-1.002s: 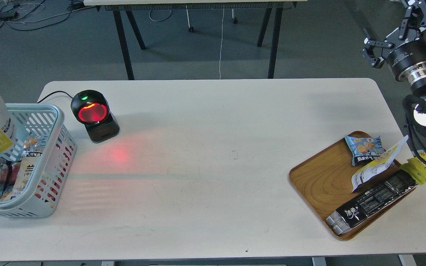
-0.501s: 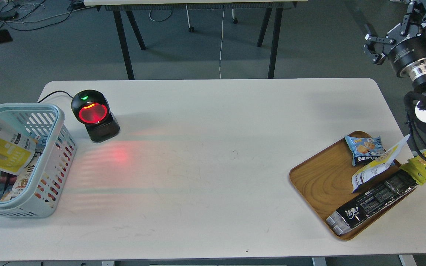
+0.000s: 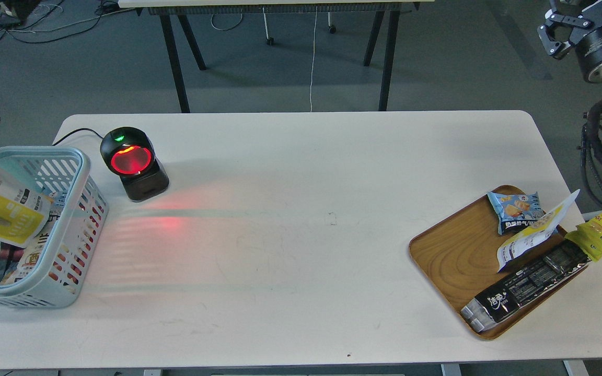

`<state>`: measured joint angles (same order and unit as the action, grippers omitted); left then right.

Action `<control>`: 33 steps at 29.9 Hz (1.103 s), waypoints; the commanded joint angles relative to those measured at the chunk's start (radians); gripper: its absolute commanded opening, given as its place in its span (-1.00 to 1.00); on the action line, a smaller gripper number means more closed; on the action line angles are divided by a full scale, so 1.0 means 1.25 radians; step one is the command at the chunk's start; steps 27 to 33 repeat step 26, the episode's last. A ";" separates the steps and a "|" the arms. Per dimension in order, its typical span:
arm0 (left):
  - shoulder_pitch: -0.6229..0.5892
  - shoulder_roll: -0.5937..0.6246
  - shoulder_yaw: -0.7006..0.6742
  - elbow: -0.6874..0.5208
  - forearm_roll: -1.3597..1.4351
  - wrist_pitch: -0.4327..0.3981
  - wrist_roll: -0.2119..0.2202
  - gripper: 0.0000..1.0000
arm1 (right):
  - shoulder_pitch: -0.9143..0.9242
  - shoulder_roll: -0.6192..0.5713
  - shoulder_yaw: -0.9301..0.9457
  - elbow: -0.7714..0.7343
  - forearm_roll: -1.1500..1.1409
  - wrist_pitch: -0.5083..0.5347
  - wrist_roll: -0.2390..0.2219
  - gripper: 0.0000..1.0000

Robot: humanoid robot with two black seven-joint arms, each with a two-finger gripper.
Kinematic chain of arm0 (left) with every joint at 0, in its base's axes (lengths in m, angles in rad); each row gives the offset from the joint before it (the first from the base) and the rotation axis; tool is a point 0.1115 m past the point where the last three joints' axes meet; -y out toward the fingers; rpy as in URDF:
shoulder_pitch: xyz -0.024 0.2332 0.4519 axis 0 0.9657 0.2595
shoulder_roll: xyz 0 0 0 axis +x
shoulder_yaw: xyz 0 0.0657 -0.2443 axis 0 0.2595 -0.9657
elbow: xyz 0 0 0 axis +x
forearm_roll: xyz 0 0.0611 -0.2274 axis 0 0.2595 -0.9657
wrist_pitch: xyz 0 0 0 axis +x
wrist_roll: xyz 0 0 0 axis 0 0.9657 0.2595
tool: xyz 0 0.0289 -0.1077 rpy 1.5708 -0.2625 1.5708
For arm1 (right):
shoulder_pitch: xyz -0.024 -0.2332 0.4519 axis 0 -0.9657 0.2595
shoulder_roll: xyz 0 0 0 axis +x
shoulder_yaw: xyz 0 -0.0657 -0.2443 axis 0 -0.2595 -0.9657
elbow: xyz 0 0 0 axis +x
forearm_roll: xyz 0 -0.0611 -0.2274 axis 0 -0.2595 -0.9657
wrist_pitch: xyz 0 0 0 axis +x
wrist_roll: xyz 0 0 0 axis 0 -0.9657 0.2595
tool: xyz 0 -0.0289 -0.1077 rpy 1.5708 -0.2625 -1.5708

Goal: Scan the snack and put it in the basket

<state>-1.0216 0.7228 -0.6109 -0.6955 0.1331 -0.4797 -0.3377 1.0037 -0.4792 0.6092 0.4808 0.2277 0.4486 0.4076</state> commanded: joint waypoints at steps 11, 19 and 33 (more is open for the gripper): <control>0.011 -0.242 -0.062 0.188 -0.338 -0.007 0.085 0.99 | -0.031 0.022 0.098 -0.001 0.055 0.008 -0.128 0.97; 0.040 -0.270 -0.078 0.186 -0.380 -0.007 0.079 0.99 | -0.035 0.058 0.102 -0.025 0.058 0.009 -0.124 0.98; 0.069 -0.260 -0.088 0.158 -0.379 -0.007 0.080 1.00 | -0.033 0.059 0.099 -0.023 0.057 0.012 -0.124 0.98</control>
